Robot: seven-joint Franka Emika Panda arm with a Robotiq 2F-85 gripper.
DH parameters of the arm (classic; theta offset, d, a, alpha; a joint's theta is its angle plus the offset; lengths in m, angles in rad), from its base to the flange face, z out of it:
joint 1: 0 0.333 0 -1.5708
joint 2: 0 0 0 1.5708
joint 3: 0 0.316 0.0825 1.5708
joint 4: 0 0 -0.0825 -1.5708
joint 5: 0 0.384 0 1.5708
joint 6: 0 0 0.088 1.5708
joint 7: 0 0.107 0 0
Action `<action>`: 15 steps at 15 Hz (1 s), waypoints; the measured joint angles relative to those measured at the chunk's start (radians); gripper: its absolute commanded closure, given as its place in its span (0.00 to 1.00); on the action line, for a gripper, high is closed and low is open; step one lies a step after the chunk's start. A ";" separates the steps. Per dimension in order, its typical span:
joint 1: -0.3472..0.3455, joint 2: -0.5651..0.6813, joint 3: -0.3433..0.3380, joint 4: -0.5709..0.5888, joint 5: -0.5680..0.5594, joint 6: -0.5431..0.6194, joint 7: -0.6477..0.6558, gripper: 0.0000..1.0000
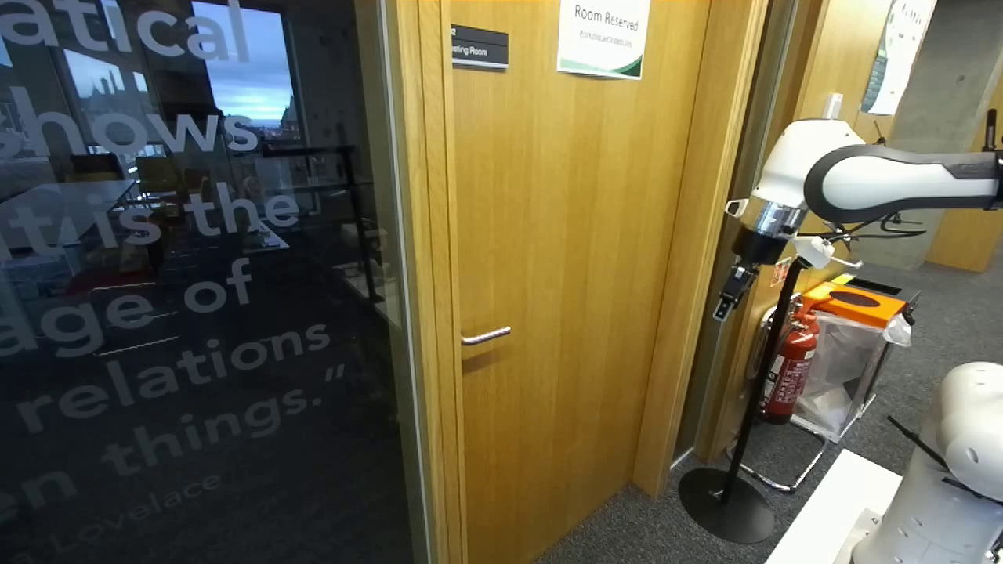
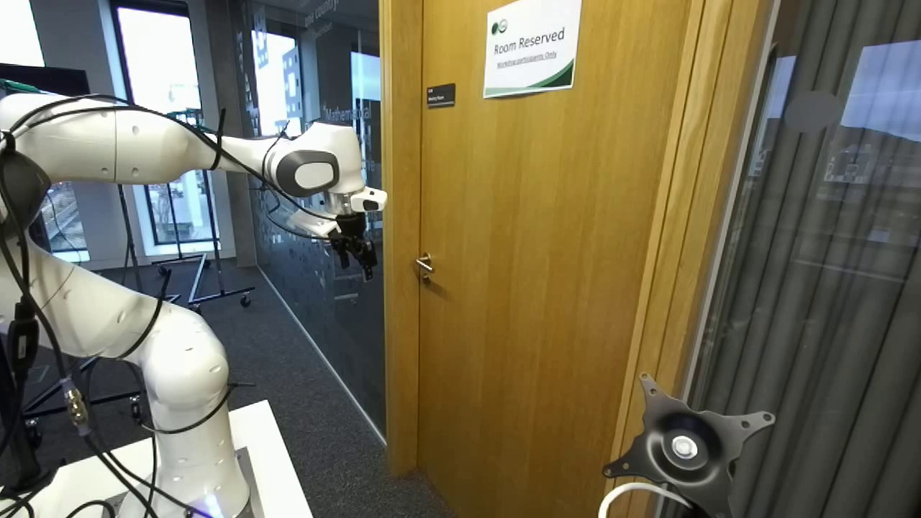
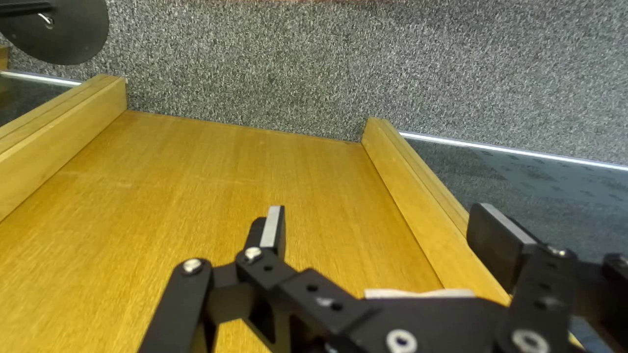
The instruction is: Open the door
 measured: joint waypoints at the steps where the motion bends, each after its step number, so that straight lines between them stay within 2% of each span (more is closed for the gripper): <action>1: 0.000 0.000 0.000 0.000 0.000 0.000 0.000 0.00; 7: 0.003 0.011 0.002 0.000 0.037 0.000 0.000 0.00; 12: 0.062 0.048 0.068 0.009 0.217 0.005 0.032 0.00; 15: 0.089 0.101 0.137 0.027 0.360 0.068 0.142 0.00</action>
